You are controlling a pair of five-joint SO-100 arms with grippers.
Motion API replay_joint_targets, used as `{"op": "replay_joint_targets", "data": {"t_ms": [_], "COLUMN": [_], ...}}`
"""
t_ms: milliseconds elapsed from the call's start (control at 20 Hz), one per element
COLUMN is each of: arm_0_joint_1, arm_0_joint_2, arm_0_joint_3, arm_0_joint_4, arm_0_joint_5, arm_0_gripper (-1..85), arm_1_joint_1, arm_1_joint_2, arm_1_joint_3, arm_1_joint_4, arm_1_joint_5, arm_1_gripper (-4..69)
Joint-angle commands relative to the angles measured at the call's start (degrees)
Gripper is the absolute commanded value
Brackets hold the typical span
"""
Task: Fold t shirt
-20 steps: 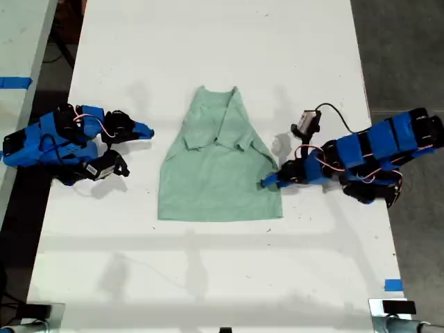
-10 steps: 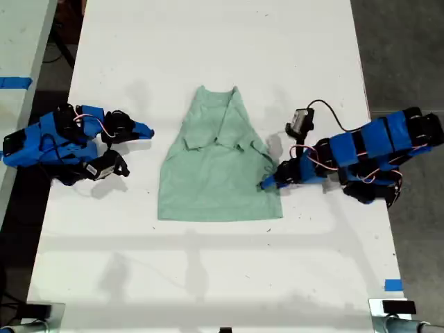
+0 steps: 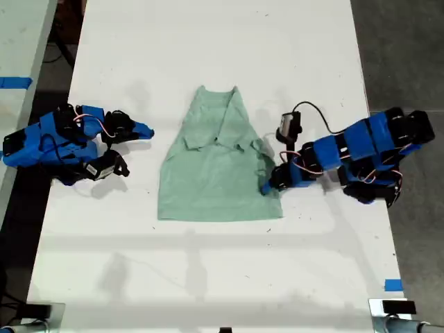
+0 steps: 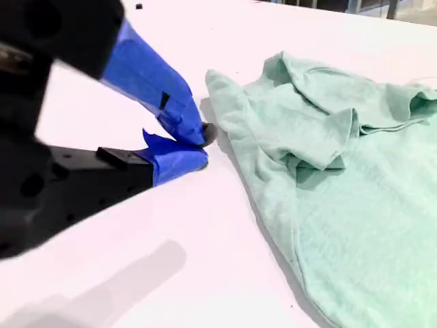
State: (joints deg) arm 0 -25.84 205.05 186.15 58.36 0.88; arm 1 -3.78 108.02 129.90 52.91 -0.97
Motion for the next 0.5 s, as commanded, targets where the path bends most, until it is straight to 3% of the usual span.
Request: {"op": "replay_joint_targets", "data": {"t_ms": [0,250,450], "arm_0_joint_1": [0.00,0.09,0.09], "arm_0_joint_2": [0.09,0.09,0.09], "arm_0_joint_3": [2.20,2.20,2.20], "arm_0_joint_4": [0.09,0.09,0.09], "arm_0_joint_5": [-0.62,-0.62,-0.62], "arm_0_gripper": [-0.2,-0.2,-0.2], "arm_1_joint_1": [-0.97,-0.88,0.09], "arm_1_joint_2": [-3.69,-8.70,-10.90], "arm_1_joint_3": [-7.65,-24.52,-44.12], "arm_1_joint_4": [4.22,22.68,35.86], "arm_1_joint_5": [-1.58,-0.44,-4.31], "arm_1_gripper": [2.0,1.8,1.7]}}
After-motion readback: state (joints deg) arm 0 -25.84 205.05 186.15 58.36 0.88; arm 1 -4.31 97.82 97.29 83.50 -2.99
